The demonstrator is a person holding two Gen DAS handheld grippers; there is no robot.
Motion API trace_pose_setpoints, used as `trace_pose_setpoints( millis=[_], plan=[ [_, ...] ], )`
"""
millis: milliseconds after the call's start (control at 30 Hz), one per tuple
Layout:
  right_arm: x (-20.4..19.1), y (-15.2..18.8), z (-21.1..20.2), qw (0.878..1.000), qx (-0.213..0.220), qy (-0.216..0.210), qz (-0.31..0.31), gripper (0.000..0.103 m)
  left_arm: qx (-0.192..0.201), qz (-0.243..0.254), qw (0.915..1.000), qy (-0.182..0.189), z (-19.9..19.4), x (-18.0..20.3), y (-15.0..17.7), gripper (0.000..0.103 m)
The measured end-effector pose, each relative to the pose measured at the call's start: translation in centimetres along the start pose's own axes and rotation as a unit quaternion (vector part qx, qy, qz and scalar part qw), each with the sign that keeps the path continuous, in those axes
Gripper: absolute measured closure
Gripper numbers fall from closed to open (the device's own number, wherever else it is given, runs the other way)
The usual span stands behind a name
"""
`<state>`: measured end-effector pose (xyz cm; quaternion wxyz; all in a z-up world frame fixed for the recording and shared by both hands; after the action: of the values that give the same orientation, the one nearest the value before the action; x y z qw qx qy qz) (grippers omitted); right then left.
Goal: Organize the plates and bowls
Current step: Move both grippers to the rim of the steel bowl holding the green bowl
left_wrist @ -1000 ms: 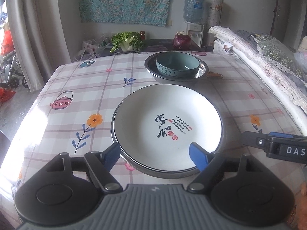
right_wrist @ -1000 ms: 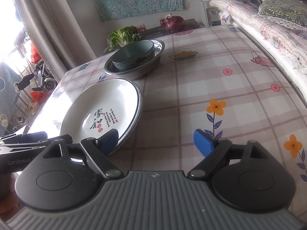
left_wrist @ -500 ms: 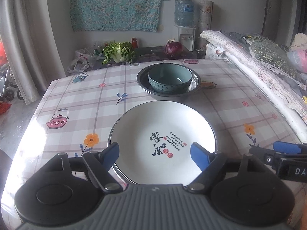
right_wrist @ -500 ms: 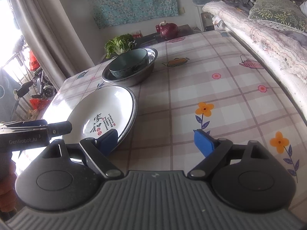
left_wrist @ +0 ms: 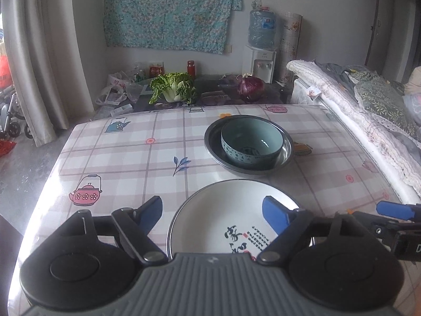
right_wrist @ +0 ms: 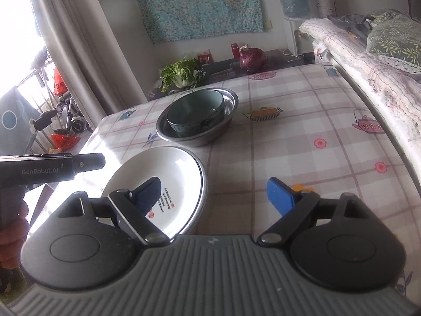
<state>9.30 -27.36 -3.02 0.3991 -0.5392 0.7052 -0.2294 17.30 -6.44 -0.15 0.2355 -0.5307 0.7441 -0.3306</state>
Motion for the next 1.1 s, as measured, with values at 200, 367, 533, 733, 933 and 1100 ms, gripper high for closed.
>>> trace_pose_setpoints(
  millis=[200, 367, 533, 733, 933, 1100],
  plan=[
    [0.0, -2.3, 2.3, 1.000, -0.001, -0.017, 0.003, 0.015, 0.006, -0.028, 0.9996, 0.005, 1.7, -1.6, -1.4, 0.020],
    [0.9, -4.6, 4.6, 1.000, 0.004, -0.021, 0.011, 0.016, 0.022, -0.038, 0.9990, 0.009, 3.3, -2.6, -3.1, 0.031],
    [1.9, -6.8, 7.8, 0.999, 0.004, -0.031, 0.026, 0.022, 0.015, -0.050, 0.9985, 0.018, 5.7, -3.2, -4.7, 0.051],
    [3.2, -9.0, 12.4, 0.999, 0.000, -0.034, 0.040, 0.042, -0.012, -0.069, 0.9967, 0.040, 9.5, -2.9, -6.1, 0.067],
    [6.3, -9.9, 16.7, 0.996, -0.022, -0.023, 0.086, 0.062, -0.056, -0.076, 0.9946, 0.045, 13.8, -2.1, -6.7, 0.071],
    [7.2, -10.2, 18.8, 0.993, -0.038, -0.036, 0.102, 0.071, -0.089, -0.082, 0.9917, 0.043, 16.3, -1.8, -6.2, 0.071]
  ],
)
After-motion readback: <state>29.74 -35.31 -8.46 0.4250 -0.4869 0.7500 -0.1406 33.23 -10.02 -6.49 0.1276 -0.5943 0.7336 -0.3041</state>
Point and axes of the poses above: each gripper's, at about its wrist camera, not at the fingertips, and z roughly the way its jaws point, x to its right, y to its underside, the point moved 6 cm from there along z, roughly the way its jaws point, and after that the axes turned 2 degrees about x, right-handed, at the moved point
